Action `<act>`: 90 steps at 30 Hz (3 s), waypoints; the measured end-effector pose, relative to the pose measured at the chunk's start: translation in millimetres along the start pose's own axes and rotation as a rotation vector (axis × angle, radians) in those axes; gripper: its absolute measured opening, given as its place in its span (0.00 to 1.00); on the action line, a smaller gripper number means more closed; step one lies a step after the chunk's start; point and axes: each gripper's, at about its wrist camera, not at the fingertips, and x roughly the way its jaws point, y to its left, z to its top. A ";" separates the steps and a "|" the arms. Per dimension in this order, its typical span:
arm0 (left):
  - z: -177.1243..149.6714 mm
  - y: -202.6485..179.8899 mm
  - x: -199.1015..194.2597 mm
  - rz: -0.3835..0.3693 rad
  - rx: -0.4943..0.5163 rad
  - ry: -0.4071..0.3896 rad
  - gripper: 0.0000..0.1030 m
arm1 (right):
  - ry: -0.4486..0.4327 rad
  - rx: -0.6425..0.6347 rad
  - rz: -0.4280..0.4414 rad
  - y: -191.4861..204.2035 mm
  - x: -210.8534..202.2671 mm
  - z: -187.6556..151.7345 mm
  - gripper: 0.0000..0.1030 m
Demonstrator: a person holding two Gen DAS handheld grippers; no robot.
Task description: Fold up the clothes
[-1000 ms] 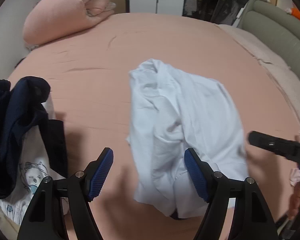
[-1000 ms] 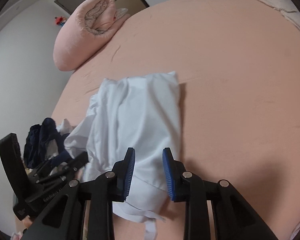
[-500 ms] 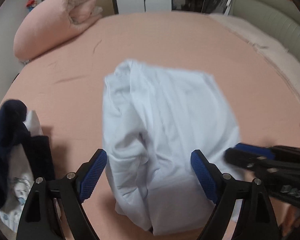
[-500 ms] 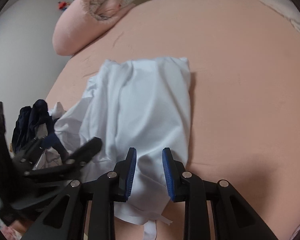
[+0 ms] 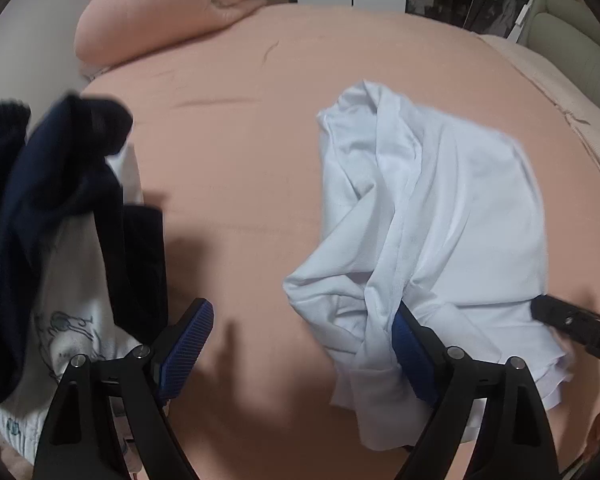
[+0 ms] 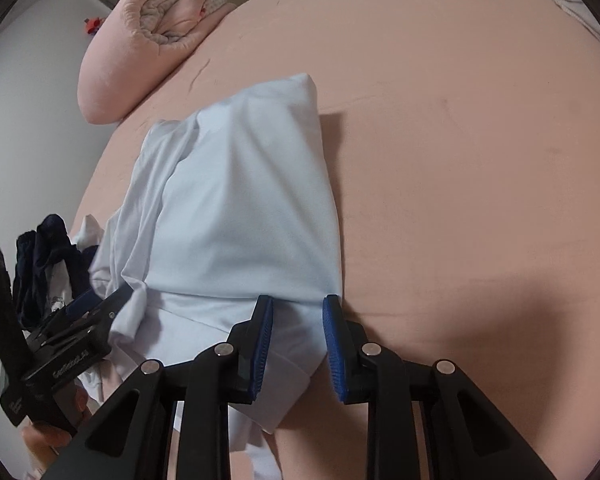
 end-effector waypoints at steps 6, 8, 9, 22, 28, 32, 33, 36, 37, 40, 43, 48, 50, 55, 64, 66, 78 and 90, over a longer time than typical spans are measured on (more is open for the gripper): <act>0.0 -5.2 -18.6 0.012 0.032 -0.019 0.86 | -0.008 -0.152 -0.097 19.1 2.5 -6.8 0.24; 7.5 -7.6 -34.8 0.031 0.050 -0.067 0.86 | -0.009 -0.154 -0.094 20.0 1.7 -7.1 0.24; 11.4 -8.8 -43.0 0.041 0.060 -0.092 0.86 | -0.008 -0.149 -0.087 19.3 1.1 -6.7 0.24; 94.6 -51.9 -24.1 -0.122 0.122 -0.114 0.86 | -0.078 -0.090 0.032 14.2 -36.6 34.2 0.26; 111.0 -73.0 -6.8 -0.153 0.172 -0.047 0.86 | -0.082 -0.070 0.040 -0.6 -31.4 58.5 0.31; 120.8 -81.1 15.7 -0.127 0.198 0.034 0.86 | -0.072 0.020 0.123 -1.4 -15.5 76.4 0.31; 122.9 -81.6 20.5 -0.134 0.196 0.051 0.86 | -0.056 0.031 0.134 -1.5 -10.4 81.0 0.31; 129.2 -74.0 32.6 -0.167 0.149 0.093 0.85 | -0.029 0.044 0.136 -1.3 3.4 93.0 0.31; 131.8 -70.5 36.6 -0.180 0.128 0.108 0.85 | -0.024 0.044 0.129 -0.7 9.7 95.8 0.31; 135.7 -62.6 45.2 -0.153 0.111 0.127 0.85 | -0.007 0.050 0.110 -4.8 17.2 98.5 0.31; 136.0 -54.7 49.8 -0.095 0.126 0.117 0.85 | 0.001 0.025 0.075 -4.5 21.8 96.9 0.31; 140.4 -31.0 61.0 -0.133 0.062 0.144 0.86 | 0.011 -0.021 0.000 -4.0 29.9 89.5 0.38; 140.0 -21.9 60.0 -0.138 0.048 0.140 0.86 | 0.004 -0.011 0.009 -9.0 26.7 86.4 0.43; 136.0 -8.7 47.6 -0.159 -0.008 0.162 0.86 | 0.019 0.056 0.078 -27.9 25.0 78.8 0.50; 127.2 9.5 76.7 -0.275 -0.107 0.299 0.86 | 0.159 0.247 0.470 -58.5 45.0 55.9 0.50; 124.8 16.4 78.3 -0.312 -0.149 0.323 0.86 | 0.146 0.255 0.502 -63.8 42.7 50.4 0.50; 136.6 -11.4 0.4 -0.190 -0.028 0.159 0.86 | 0.178 0.292 0.535 -68.1 44.8 39.3 0.50; 99.6 -17.7 12.5 -0.310 0.046 0.240 0.86 | 0.159 0.313 0.603 -64.4 36.0 29.8 0.66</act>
